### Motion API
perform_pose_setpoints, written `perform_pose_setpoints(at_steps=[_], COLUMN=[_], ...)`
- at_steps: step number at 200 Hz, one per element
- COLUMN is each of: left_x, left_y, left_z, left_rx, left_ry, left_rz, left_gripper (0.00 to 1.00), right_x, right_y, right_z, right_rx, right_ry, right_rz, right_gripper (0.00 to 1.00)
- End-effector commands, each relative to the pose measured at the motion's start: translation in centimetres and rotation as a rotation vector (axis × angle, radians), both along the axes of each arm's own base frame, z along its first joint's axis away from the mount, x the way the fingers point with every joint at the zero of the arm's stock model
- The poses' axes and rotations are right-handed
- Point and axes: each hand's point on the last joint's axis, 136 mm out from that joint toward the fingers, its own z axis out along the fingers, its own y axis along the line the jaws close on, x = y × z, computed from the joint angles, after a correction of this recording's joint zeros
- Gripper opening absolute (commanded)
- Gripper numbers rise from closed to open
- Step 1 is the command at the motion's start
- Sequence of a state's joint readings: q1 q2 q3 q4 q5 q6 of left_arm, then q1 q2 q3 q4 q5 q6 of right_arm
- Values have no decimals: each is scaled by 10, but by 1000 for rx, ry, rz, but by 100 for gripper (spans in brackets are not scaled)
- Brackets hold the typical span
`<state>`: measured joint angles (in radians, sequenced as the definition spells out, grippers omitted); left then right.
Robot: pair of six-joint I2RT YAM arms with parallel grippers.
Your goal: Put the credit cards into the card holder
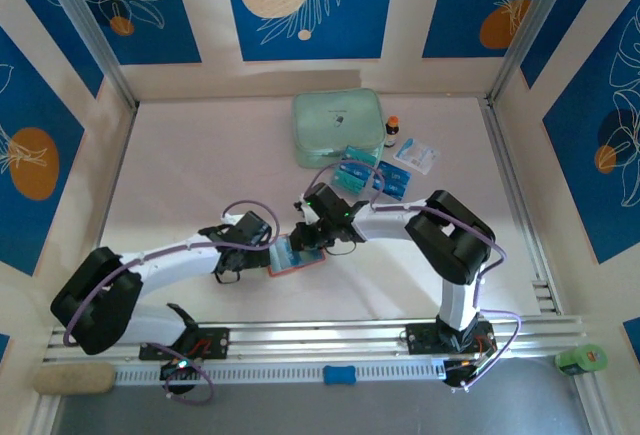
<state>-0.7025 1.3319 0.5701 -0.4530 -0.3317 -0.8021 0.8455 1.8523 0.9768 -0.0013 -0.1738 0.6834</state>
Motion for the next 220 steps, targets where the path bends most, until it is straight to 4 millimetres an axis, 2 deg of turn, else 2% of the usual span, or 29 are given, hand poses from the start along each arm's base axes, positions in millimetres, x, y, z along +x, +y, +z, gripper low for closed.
perform_pose_setpoints(at_steps=[1, 29, 56, 84, 104, 157, 220], left_x=[6, 6, 7, 8, 8, 5, -3], left_y=[-9, -10, -10, -10, -8, 4, 12], left_z=[-4, -5, -2, 6, 13, 25, 11], left_rx=[-22, -23, -30, -37, -43, -39, -13], left_ry=[0, 0, -11, -31, -51, -78, -33], left_rz=[-23, -28, -34, -36, -27, 5, 26], left_gripper=[100, 100, 100, 100, 100, 100, 100], right_x=[-12, -16, -17, -10, -5, 0, -1], right_y=[6, 19, 27, 22, 13, -4, -7], right_z=[-9, -8, 5, 24, 30, 23, 6], right_rx=[-32, -20, 12, 26, 15, -54, -119], right_ry=[25, 37, 35, -2, -21, -35, -11], right_rz=[35, 54, 71, 56, 36, 9, 8], right_gripper=[11, 9, 9, 9, 9, 9, 6])
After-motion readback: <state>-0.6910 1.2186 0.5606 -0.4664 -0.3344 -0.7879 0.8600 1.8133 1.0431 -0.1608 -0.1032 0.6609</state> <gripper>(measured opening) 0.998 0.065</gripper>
